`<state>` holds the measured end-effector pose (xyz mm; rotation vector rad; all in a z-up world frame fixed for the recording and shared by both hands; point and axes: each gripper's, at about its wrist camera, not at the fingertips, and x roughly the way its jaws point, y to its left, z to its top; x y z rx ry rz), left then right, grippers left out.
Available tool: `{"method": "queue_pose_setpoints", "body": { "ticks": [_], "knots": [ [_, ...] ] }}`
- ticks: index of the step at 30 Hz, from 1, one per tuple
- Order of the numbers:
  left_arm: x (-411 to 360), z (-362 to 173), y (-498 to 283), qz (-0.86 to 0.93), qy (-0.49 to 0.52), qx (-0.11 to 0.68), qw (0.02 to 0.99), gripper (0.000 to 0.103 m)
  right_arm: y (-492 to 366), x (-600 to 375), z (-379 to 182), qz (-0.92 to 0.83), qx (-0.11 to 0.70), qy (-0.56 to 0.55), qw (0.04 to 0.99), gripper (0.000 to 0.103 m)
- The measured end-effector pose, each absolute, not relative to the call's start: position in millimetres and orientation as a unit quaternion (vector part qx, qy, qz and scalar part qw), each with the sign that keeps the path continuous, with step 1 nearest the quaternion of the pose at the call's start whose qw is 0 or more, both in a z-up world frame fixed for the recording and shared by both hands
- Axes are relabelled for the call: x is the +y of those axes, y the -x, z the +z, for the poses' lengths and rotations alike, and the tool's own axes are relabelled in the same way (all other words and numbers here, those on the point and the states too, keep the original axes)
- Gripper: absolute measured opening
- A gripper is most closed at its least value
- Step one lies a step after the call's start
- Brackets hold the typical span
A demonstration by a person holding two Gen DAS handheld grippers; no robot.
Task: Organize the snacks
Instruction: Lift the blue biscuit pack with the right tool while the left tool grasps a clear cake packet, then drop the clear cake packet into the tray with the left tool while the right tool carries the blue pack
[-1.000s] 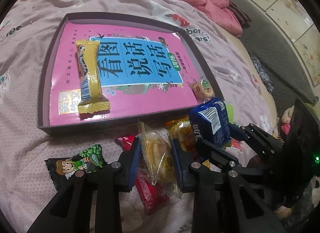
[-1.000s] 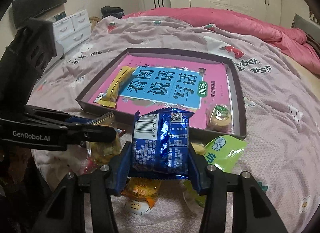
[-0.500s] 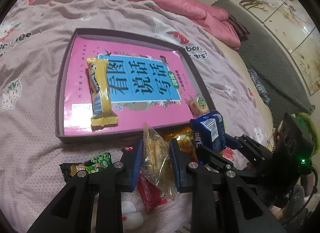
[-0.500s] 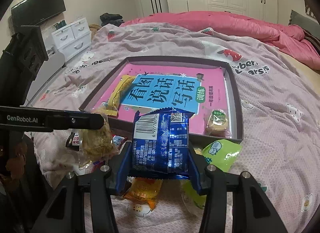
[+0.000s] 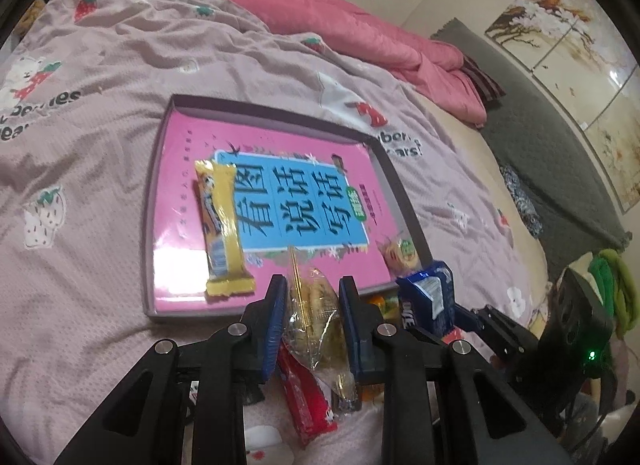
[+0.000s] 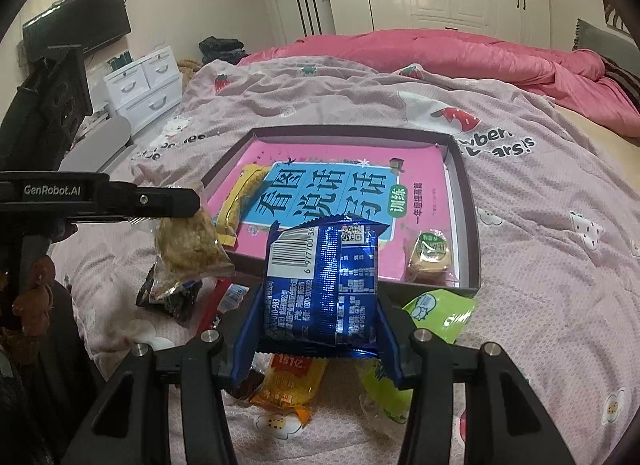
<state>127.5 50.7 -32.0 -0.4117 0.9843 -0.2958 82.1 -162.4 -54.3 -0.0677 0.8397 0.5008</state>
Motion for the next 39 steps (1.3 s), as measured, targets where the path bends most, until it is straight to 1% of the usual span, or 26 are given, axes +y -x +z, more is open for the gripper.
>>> {"method": "queue_pose_setpoints", "body": {
  "ticks": [8, 17, 18, 19, 24, 28, 35, 39],
  "knots": [
    [60, -27, -139, -0.130, 0.209, 0.452, 0.857, 0.027, -86, -167, -49, 0.236, 0.397, 0.020, 0.887, 0.051],
    [61, -27, -147, -0.114, 0.201, 0.447, 0.864, 0.027, -90, -174, -47, 0.227, 0.392, 0.008, 0.892, 0.051],
    [61, -27, -148, -0.113, 0.202, 0.445, 0.865, 0.022, -91, -175, -47, 0.226, 0.391, 0.006, 0.892, 0.051],
    [61, -27, -148, -0.113, 0.202, 0.444, 0.866, 0.015, -90, -175, -46, 0.225, 0.390, 0.005, 0.893, 0.051],
    [61, -33, -155, -0.101, 0.192, 0.447, 0.868, 0.015, -92, -176, -47, 0.223, 0.392, 0.003, 0.893, 0.051],
    [63, -49, -163, -0.095, 0.197, 0.463, 0.859, 0.015, -94, -179, -47, 0.219, 0.391, -0.001, 0.894, 0.051],
    [65, -60, -168, -0.088, 0.191, 0.472, 0.856, 0.015, -107, -185, -37, 0.207, 0.370, -0.012, 0.906, 0.051],
    [63, -65, -170, -0.087, 0.187, 0.477, 0.854, 0.015, -116, -188, -38, 0.204, 0.371, -0.023, 0.905, 0.051]
  ]
}}
